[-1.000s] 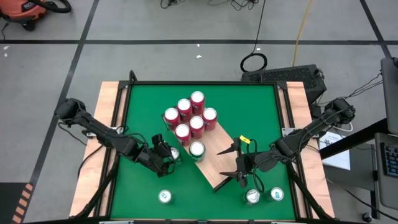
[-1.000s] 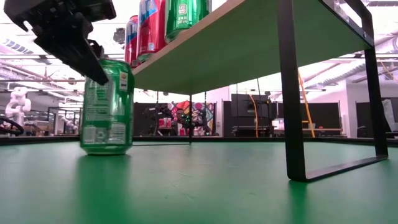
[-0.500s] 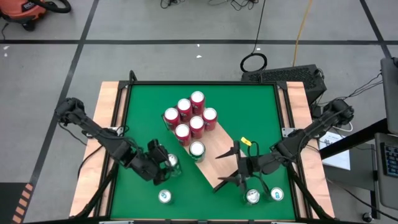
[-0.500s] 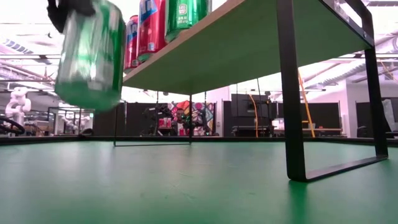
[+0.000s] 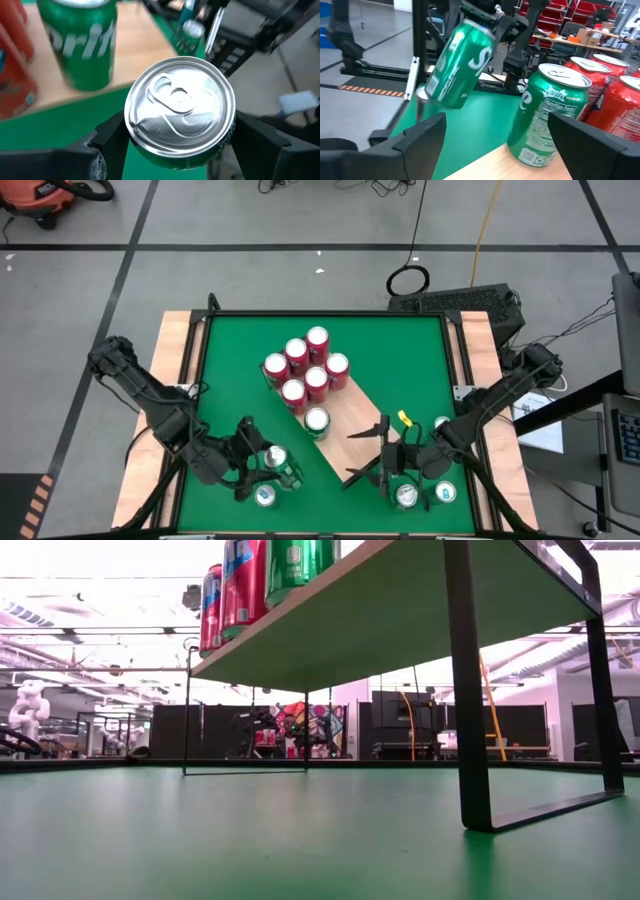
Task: Place canned beverage on shelf
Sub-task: Put the green soda can on the shelf aligned with the other green soda can
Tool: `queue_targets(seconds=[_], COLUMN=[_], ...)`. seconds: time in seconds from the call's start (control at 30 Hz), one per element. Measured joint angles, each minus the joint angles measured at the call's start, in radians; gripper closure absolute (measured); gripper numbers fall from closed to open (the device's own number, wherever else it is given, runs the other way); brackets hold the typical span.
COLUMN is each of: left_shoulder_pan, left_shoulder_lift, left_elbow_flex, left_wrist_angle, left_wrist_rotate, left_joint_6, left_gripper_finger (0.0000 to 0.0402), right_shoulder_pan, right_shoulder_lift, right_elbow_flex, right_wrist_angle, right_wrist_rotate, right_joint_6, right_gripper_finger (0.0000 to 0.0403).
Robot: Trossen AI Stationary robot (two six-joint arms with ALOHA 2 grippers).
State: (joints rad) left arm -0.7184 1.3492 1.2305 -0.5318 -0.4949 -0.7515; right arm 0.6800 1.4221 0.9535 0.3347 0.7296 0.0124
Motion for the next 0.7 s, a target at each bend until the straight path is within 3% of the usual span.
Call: queue_targets(seconds=[0.37,0.7], left_shoulder_pan=[-0.027,-0.039], left_shoulder_lift=[0.021,0.116], left_elbow_flex=[0.033,0.053], left_wrist_angle=[0.124,0.273], left_wrist_rotate=[-0.098,-0.116], left_joint_6=[0.011,0.058], left_gripper_finger=[0.0127,0.0127], right_shoulder_pan=[0.056,0.055], right_shoulder_lift=[0.000,0.000], right_elbow_flex=[0.042,0.042], right_wrist_angle=[-0.002,-0.003], right_wrist_rotate=[-0.001,0.000], right_joint_6=[0.021,0.051], right_gripper_finger=[0.0064,0.0064])
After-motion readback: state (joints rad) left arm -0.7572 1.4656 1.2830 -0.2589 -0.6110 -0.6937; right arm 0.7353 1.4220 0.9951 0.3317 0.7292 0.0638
